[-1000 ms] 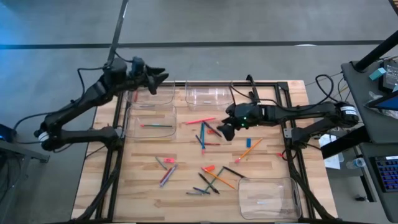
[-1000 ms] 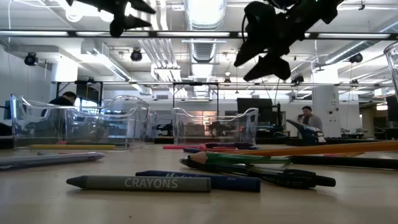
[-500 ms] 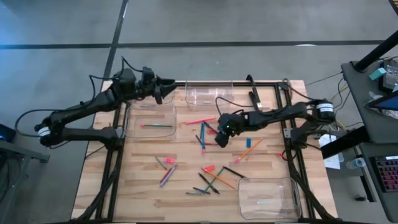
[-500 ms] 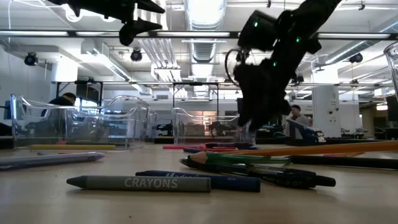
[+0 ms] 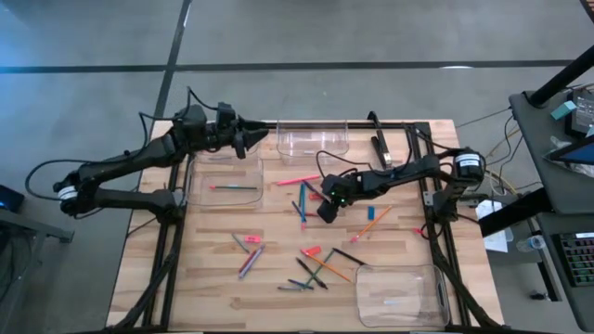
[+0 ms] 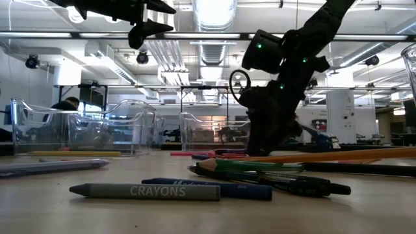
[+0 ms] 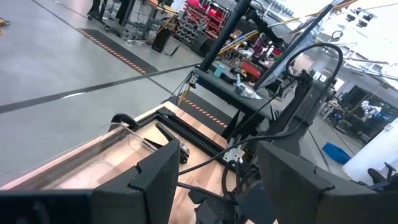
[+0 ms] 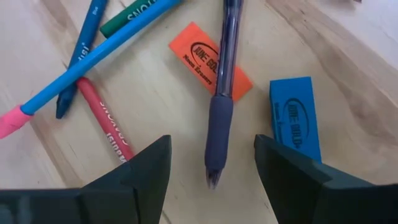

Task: Sort crayons/erasers/pens/pencils in bins
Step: Put the violet pen into the top right transparent bin

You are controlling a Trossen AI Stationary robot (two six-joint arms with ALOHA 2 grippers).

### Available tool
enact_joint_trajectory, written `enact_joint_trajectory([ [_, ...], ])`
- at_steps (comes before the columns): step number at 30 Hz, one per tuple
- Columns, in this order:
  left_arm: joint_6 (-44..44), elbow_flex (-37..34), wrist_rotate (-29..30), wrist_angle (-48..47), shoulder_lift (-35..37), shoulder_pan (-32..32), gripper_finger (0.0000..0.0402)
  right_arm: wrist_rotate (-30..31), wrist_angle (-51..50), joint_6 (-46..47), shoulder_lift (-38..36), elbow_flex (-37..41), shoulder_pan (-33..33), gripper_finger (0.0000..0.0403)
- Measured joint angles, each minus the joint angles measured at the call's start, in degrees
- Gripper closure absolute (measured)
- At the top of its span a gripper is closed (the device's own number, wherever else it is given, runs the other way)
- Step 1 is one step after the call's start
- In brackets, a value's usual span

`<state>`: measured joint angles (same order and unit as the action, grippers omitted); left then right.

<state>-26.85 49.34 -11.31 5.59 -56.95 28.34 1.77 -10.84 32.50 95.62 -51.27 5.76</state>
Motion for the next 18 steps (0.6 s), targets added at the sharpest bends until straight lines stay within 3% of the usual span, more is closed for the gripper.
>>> enact_joint_trajectory([
  [4, 0.0, 0.0, 0.0, 0.0, 0.0, 0.0, 0.0201, 0.2, 0.2, 0.0, 0.3, -0.1, 0.0, 0.0199],
  [12, 0.0, 0.0, 0.0, 0.0, 0.0, 0.0, 0.0201, -0.3, -0.2, 0.1, 0.0, 0.0, 0.0, 0.0279],
  [18, 0.0, 0.0, 0.0, 0.0, 0.0, 0.0, 0.0201, -0.4, -1.2, 0.1, -1.6, 0.1, 0.0, 0.0312],
])
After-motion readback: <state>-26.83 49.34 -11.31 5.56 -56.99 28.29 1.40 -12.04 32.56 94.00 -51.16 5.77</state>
